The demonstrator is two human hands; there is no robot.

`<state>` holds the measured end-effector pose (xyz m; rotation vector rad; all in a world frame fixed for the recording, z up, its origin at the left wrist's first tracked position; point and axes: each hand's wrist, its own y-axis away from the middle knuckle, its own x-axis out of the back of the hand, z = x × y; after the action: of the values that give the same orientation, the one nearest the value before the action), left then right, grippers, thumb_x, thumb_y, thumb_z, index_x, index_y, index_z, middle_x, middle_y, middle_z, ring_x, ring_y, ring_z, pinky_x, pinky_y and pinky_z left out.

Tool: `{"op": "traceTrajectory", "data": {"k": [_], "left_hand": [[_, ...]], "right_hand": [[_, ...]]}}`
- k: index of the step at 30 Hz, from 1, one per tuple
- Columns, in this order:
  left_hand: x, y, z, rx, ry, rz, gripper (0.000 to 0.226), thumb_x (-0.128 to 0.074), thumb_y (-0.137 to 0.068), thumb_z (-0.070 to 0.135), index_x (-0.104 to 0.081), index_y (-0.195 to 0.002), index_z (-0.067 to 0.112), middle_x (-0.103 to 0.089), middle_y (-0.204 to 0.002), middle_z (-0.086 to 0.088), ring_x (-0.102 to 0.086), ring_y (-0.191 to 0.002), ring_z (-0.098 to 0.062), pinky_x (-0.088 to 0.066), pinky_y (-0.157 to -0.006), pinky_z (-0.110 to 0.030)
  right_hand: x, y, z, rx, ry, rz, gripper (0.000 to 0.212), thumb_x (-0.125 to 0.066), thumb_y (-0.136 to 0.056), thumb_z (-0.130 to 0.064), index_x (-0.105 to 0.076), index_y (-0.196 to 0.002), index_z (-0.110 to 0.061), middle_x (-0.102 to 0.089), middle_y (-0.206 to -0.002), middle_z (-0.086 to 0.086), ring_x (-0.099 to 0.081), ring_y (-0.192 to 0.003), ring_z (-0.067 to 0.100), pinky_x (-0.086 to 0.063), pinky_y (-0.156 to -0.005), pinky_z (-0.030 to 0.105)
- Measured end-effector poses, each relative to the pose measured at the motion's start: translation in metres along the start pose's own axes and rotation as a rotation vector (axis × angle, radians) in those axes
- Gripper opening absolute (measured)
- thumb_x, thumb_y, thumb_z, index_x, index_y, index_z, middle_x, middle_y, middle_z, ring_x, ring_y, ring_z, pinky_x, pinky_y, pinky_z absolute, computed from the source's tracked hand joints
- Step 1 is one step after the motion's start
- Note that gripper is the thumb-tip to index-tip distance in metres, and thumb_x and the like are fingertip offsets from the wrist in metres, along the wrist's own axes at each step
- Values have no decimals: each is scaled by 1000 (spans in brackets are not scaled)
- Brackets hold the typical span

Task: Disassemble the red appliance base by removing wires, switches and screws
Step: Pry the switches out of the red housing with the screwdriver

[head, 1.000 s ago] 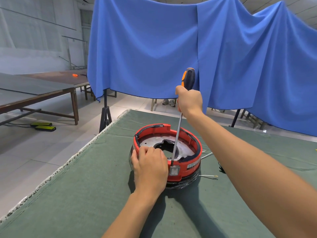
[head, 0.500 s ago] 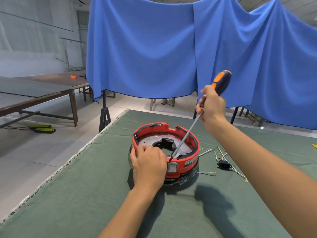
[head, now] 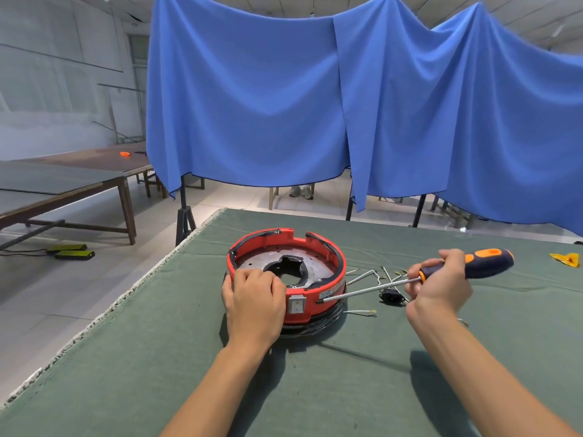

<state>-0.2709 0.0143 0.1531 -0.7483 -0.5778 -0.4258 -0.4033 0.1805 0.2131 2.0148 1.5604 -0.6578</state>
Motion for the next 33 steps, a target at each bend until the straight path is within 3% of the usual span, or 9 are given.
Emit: {"op": "traceTrajectory", "data": {"k": [15,33], "left_hand": [[-4,0,-1,1,19,34,24,-44,-93,22,-52,-70,23,-58,-84,8,-39,-95,-9,-27,-106,-46],[-11,-4,-4,-9,30,21,29,-38,-96,18,-52,-71,18,-57,-85,3,-40,-97,-16,-25,-104,-51]], "right_hand": [[25,4,24,-133,7,82,28,-49,-83,-24,-43,-59,-10,-51,-37,6,-28,-26,14,-22,-38,14],[17,6,29,-155,-22,163,29,-51,-82,-23,-42,-57,-10,-46,-34,4,-27,-26,14,-22,-37,16]]}}
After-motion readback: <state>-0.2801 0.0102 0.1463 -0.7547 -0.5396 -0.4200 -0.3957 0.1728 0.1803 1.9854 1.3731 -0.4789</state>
